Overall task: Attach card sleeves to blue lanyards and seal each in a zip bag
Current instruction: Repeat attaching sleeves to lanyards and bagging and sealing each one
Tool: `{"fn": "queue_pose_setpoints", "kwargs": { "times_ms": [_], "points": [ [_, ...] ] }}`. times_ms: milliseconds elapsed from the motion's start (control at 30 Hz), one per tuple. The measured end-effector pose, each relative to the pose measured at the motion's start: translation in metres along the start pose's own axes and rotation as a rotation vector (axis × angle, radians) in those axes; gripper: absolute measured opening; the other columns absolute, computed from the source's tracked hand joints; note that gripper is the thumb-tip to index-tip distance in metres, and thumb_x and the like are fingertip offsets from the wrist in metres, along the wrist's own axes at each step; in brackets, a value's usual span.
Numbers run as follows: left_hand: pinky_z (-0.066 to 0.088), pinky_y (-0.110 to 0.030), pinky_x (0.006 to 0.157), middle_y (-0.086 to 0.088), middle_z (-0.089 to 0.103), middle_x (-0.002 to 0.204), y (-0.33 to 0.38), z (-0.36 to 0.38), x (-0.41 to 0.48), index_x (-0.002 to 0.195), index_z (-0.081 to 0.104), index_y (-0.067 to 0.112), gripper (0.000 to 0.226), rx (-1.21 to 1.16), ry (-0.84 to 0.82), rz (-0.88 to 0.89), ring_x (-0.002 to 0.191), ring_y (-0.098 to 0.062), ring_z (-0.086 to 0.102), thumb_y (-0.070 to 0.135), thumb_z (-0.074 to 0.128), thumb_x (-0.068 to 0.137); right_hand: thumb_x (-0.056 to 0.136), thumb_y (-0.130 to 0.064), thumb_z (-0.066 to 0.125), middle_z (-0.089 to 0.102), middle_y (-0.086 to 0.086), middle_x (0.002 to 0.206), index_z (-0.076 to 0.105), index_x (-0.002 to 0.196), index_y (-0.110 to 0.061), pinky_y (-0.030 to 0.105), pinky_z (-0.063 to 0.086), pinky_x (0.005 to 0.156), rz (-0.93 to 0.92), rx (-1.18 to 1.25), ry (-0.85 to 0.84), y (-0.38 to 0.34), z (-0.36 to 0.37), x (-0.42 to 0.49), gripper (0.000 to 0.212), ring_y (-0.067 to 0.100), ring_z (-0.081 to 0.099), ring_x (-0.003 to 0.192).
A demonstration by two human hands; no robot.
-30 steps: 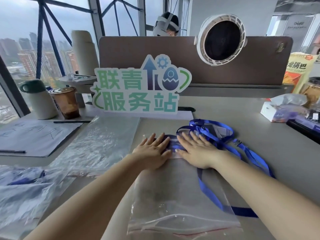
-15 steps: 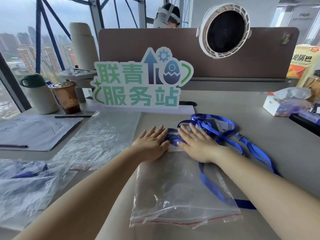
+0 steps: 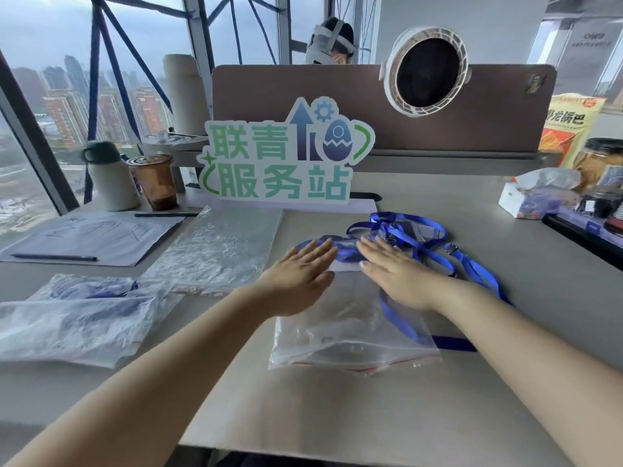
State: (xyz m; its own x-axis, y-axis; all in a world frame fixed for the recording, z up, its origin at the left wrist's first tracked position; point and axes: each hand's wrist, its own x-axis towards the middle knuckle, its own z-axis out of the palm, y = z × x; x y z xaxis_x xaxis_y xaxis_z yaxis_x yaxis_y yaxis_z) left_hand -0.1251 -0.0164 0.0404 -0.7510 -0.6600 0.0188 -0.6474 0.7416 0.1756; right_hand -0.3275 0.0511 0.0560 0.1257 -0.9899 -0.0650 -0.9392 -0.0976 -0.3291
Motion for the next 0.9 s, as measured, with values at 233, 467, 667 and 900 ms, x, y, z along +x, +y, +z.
{"fn": "queue_pose_setpoints", "kwargs": {
  "times_ms": [233,467,667,900],
  "points": [
    [-0.007,-0.031,0.118,0.008,-0.009,0.158,0.019,0.036,-0.044,0.15,-0.002,0.026,0.054,0.146,-0.134,0.055,0.144,-0.009,-0.012,0.04,0.018,0.102,0.101,-0.042,0.022,-0.002,-0.009,0.158,0.007,0.151,-0.023,0.028,-0.008,0.117,-0.028,-0.153,-0.05,0.001,0.044,-0.044,0.055,0.005,-0.009,0.143],
    [0.018,-0.025,0.116,0.013,0.034,0.149,0.039,0.016,-0.082,0.138,0.045,0.028,0.053,-0.178,0.295,0.102,0.14,-0.003,0.024,0.047,0.029,0.091,0.1,-0.032,0.034,0.023,-0.026,0.147,0.035,0.142,-0.03,0.023,0.004,0.117,-0.134,0.145,0.139,-0.016,0.021,-0.086,0.042,-0.009,0.004,0.138],
    [-0.007,-0.027,0.118,0.023,-0.002,0.154,0.055,0.047,-0.122,0.149,0.005,0.036,0.053,0.046,0.001,0.115,0.141,0.004,-0.01,0.051,0.015,0.098,0.1,-0.039,0.029,0.014,-0.024,0.151,0.021,0.146,-0.035,0.024,0.004,0.119,-0.198,-0.04,0.109,-0.014,0.072,-0.12,0.047,-0.008,0.0,0.14],
    [-0.009,-0.023,0.116,0.024,0.0,0.152,0.059,0.047,-0.128,0.149,0.012,0.037,0.063,0.049,0.092,0.112,0.141,0.005,-0.008,0.06,0.006,0.09,0.098,-0.025,0.044,0.032,-0.024,0.141,0.043,0.138,-0.027,0.011,0.008,0.113,-0.251,0.054,0.258,-0.017,0.075,-0.129,0.039,-0.006,0.016,0.137]
  ]
}}
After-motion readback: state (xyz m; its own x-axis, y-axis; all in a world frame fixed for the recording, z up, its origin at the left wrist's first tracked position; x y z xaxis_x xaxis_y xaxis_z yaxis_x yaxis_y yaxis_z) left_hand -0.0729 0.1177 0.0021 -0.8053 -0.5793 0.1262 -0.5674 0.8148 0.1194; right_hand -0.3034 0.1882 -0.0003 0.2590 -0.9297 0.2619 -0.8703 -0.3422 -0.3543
